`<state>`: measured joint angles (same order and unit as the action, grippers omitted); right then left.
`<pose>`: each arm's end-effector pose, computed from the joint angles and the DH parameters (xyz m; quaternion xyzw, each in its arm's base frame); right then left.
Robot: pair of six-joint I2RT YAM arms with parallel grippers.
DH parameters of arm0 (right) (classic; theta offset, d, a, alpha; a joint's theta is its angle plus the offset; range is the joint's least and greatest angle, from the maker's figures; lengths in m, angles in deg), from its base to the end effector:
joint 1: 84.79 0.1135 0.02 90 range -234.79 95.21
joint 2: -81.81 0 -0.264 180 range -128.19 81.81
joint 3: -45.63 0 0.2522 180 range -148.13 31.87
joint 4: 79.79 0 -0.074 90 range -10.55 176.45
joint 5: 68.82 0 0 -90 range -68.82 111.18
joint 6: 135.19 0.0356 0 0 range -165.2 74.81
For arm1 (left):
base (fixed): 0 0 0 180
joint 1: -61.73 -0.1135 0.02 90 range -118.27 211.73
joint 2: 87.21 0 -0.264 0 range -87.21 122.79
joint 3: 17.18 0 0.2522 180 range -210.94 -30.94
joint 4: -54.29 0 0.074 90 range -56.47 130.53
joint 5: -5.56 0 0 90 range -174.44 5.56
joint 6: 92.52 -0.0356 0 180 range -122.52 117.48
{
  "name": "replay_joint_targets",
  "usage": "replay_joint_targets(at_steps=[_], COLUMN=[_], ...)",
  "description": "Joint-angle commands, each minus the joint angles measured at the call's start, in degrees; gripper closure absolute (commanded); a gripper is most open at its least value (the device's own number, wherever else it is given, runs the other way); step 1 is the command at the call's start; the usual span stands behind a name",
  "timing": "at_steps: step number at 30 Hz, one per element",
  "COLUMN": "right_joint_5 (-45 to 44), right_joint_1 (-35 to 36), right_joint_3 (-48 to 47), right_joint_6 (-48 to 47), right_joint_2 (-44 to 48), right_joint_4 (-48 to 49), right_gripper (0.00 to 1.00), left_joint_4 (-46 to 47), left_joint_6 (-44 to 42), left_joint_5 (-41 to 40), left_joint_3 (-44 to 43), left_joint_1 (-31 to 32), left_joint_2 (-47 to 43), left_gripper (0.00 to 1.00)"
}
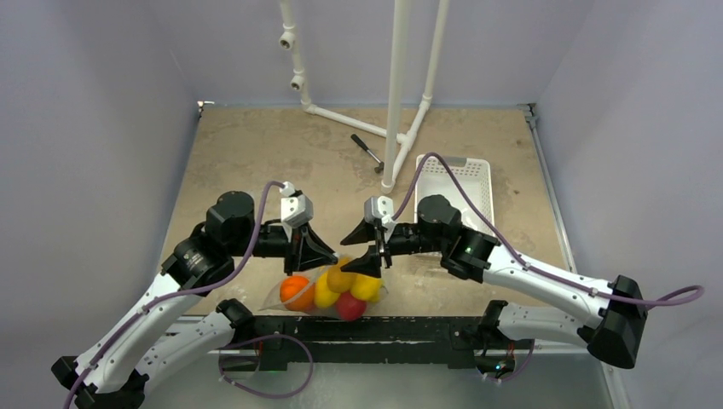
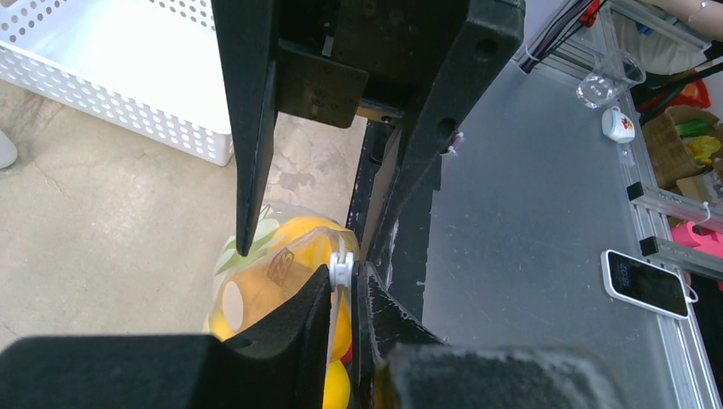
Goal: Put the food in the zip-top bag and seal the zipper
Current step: Zip the zipper food storage bag at the center of the board.
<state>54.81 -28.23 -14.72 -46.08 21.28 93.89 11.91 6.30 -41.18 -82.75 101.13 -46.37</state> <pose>0.1187 0.2156 0.3308 -0.5122 0.5337 0.4885 0.4629 0.0962 -0.1106 0.3614 0.4078 0.6664 -0.4957 0.3793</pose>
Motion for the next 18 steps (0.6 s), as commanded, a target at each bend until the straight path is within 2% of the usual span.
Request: replay_joint_targets(at_steps=[1,18], right_joint_5=[1.19,2.94], right_joint_1=[1.39,4.28], right_joint_3=[-2.74,-3.25], right_joint_6=[-0.7,0.43], right_joint_2=[-1.29,-5.57], right_joint_4=[3.83,8.44], right_gripper=[0.42,0.55], left_joint_4=[1.68,1.32], left_joint_6=[-0.51,-0.8], left_joint_5=[1.43,1.32], left_joint_3=[0.02,-0.54], left_joint_1=[0.01,0.06], left_joint_2=[-0.98,-1.55], left_gripper=[1.0,1.0])
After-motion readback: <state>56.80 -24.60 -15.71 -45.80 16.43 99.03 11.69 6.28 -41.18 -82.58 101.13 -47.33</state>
